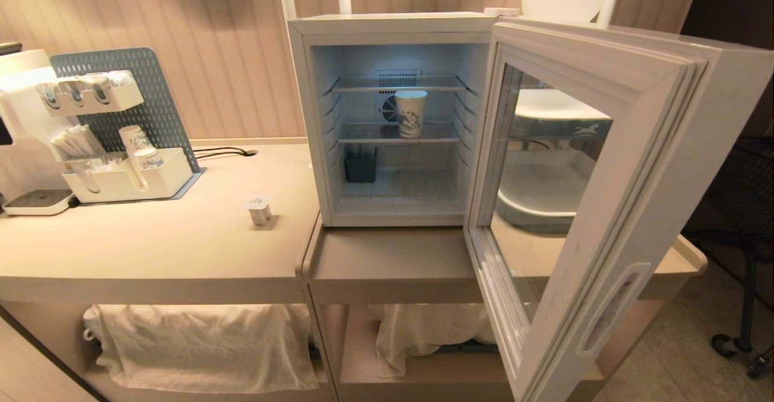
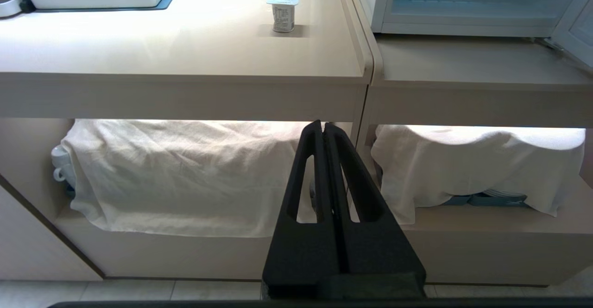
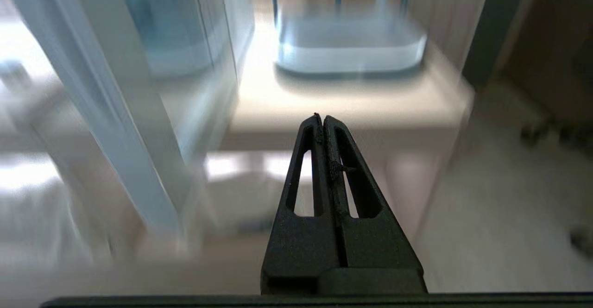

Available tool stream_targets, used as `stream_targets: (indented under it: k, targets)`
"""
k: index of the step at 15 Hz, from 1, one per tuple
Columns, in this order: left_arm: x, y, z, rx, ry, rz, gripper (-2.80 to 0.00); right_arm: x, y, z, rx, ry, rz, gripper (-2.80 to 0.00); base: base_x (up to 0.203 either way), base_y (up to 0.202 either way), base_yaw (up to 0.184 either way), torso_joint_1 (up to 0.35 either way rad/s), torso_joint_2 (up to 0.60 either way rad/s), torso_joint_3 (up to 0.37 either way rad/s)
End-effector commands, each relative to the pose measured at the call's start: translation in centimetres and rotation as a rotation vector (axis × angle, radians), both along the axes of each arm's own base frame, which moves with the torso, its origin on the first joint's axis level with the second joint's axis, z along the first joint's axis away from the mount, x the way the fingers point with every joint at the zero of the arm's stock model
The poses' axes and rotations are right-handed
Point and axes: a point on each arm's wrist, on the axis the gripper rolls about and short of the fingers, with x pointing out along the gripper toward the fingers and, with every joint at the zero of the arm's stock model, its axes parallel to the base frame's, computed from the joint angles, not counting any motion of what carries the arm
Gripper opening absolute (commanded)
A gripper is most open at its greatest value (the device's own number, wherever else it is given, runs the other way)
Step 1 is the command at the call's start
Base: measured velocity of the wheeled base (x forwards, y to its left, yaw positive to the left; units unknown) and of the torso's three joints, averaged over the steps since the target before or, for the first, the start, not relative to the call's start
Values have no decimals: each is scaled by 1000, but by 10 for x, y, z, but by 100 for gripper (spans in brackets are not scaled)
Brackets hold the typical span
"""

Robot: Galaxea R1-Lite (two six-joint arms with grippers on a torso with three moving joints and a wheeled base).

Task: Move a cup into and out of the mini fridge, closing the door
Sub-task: Close the freezer door

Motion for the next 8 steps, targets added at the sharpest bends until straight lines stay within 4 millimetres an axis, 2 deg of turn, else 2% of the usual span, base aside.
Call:
stream_targets:
  k: [1, 2, 3, 4, 6, 8]
  targets:
    - [0, 0, 0, 0, 2, 1, -280, -3, 0, 51, 25, -47, -11, -280, 0, 0, 0, 0, 0, 0]
    - [0, 0, 0, 0, 1, 1, -280, 8, 0, 81, 74, -22, -48, -280, 0, 0, 0, 0, 0, 0]
    - [0, 0, 0, 0, 1, 1, -280, 32, -1, 106, 127, 48, -102, -280, 0, 0, 0, 0, 0, 0]
    - [0, 0, 0, 0, 1, 1, -280, 70, -4, 123, 170, 160, -164, -280, 0, 0, 0, 0, 0, 0]
    - [0, 0, 0, 0, 1, 1, -280, 156, -15, 126, 237, 394, -259, -280, 0, 0, 0, 0, 0, 0]
    - [0, 0, 0, 0, 1, 1, -280, 231, -39, 106, 340, 560, -221, -280, 0, 0, 0, 0, 0, 0]
